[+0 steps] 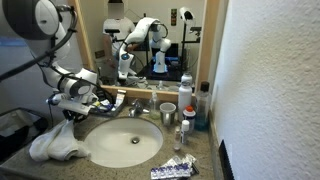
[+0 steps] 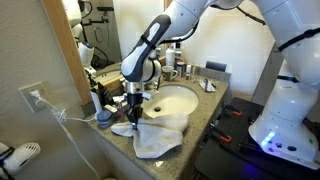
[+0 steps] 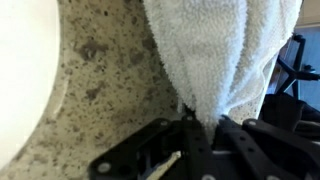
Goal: Unhang the towel, wipe the base top and hang it back
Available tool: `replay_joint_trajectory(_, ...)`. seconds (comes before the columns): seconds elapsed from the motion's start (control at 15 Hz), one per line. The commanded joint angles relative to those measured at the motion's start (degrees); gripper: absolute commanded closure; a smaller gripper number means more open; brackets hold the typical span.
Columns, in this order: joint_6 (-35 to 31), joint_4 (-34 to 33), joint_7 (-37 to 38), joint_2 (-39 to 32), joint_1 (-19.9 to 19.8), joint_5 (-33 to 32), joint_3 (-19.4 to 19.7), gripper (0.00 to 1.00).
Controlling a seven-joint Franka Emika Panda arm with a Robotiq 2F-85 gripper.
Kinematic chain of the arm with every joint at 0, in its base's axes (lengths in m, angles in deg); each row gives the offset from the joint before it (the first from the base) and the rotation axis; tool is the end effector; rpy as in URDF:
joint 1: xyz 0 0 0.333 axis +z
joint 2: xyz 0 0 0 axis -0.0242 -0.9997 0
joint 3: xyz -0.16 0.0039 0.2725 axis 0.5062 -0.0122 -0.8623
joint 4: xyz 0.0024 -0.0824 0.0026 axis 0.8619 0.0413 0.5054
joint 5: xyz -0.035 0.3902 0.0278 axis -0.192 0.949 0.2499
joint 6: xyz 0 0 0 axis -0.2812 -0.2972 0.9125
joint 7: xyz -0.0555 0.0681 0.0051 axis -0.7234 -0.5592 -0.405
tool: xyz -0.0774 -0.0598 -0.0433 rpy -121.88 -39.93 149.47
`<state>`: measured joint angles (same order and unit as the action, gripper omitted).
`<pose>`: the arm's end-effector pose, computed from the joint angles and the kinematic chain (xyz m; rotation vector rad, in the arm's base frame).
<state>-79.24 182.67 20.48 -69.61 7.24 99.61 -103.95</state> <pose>0.5460 0.2376 0.1269 -2.6661 -0.5460 0.2684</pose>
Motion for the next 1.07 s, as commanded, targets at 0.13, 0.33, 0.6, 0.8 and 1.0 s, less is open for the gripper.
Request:
replay_joint_trajectory(0.13,-10.3,8.8,4.2,2.6,0.1,-5.8,5.0,0.96)
replay_joint_trajectory(0.33,-7.2,10.2,8.2,3.3,-0.1,-6.9,6.2,0.96)
replay_joint_trajectory(0.6,0.9,8.4,10.5,2.7,-1.4,-5.6,5.6,0.96)
replay_joint_trajectory(0.8,5.6,7.6,10.8,2.4,-1.9,-5.4,5.8,0.96)
replay_joint_trajectory(1.0,10.7,6.1,10.4,1.5,-2.2,-5.0,5.7,0.96)
